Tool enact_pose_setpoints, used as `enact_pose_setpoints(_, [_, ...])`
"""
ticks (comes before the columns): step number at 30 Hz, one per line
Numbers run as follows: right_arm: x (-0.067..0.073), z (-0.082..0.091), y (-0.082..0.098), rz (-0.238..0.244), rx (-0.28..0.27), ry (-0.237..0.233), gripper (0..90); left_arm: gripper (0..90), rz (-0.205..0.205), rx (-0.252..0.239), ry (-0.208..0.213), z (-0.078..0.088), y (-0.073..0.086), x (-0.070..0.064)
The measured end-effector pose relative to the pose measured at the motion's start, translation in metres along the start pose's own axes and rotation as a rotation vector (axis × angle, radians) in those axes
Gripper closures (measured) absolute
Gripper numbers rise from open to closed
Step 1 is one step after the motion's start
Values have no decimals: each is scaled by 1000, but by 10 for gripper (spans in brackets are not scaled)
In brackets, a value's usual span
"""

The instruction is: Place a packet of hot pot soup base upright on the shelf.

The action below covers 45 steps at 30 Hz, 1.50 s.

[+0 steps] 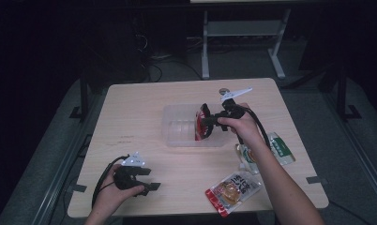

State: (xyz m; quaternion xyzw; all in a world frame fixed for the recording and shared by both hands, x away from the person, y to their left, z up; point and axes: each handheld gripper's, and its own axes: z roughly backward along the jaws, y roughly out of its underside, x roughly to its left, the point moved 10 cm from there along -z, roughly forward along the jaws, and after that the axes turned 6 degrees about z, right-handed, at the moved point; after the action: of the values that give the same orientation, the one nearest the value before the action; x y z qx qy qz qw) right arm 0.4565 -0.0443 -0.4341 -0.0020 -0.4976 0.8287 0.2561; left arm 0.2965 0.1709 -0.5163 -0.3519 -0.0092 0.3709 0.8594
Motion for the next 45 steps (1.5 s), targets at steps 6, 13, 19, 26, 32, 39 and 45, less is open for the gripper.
enact_pose_setpoints(6, [2,10,-4,6,-20,14,748,295,-6,0,4,-1,-2,1])
enact_pose_setpoints(13, [9,26,-9,23,-47,25,737,295,-17,4,14,-3,-7,1])
enact_pose_setpoints(19, [18,35,-3,36,-42,33,765,295,-24,0,26,-6,-12,0])
enact_pose_setpoints(26, [23,44,14,39,-8,45,772,295,-31,1,32,-7,-14,0])
enact_pose_setpoints(32, [25,53,31,40,24,72,758,295,-37,1,30,-7,-15,2])
enact_pose_setpoints(39, [28,59,53,32,58,80,805,295,-22,-1,29,-6,-14,2])
enact_pose_setpoints(45, [35,68,73,41,94,73,891,296,-28,1,25,-5,-14,4])
